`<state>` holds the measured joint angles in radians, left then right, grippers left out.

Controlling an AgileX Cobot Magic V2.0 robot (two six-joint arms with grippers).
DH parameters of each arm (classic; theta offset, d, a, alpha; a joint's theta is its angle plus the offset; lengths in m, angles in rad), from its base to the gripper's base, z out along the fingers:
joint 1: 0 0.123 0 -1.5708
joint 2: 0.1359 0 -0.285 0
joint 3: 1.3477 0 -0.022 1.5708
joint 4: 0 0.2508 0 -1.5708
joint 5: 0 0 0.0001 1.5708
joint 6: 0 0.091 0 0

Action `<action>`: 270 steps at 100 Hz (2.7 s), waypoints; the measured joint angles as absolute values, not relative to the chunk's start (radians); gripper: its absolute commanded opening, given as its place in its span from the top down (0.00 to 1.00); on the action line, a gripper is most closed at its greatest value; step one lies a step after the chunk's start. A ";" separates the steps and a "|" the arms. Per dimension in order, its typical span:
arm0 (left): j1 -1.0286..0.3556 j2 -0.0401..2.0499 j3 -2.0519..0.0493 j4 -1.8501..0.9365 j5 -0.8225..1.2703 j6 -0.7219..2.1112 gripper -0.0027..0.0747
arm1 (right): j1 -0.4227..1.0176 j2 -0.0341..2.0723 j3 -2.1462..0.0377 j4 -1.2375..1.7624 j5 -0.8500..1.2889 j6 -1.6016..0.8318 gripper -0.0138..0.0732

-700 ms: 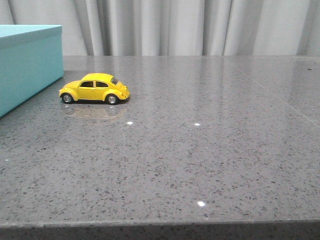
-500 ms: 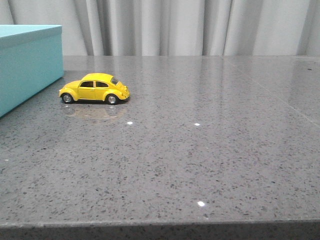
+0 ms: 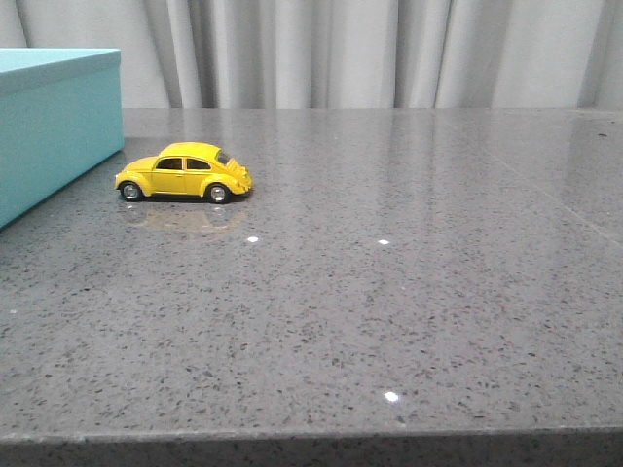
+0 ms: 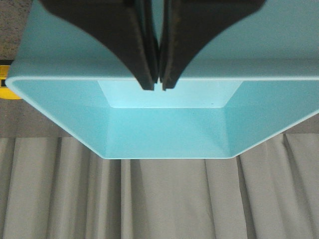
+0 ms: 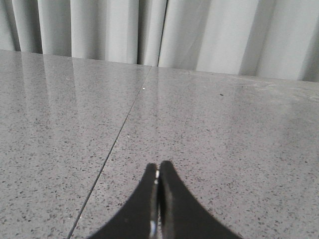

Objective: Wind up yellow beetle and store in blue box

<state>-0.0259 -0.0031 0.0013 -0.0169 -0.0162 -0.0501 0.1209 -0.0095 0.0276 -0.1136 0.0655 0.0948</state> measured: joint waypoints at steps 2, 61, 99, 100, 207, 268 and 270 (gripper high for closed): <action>-0.026 -0.003 0.001 -0.017 -0.016 -0.050 0.98 | 0.121 -0.010 0.028 -0.114 0.066 0.095 0.97; -0.026 -0.003 -0.087 -0.052 0.000 -0.058 0.98 | 0.121 -0.010 0.016 -0.114 -0.069 0.166 0.97; -0.026 0.266 -0.543 -0.176 0.567 -0.061 0.98 | 0.121 0.130 -0.378 -0.114 0.357 0.204 0.97; -0.026 0.274 -0.552 -0.176 0.574 -0.061 0.98 | 0.121 0.136 -0.387 -0.113 0.366 0.204 0.97; -0.026 0.672 -1.007 -0.176 1.009 0.034 0.27 | 0.121 0.489 -0.808 -0.095 0.805 0.208 0.26; -0.026 0.672 -1.007 -0.176 1.019 0.038 0.15 | 0.127 0.560 -0.808 -0.095 0.649 0.190 0.21; -0.026 0.672 -1.007 -0.176 1.019 0.038 0.15 | 0.130 0.573 -0.808 -0.095 0.637 0.190 0.21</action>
<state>-0.0259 0.6722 -1.0067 -0.1755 1.0191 0.0381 0.1297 0.5734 -0.8079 -0.0950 0.6374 0.1900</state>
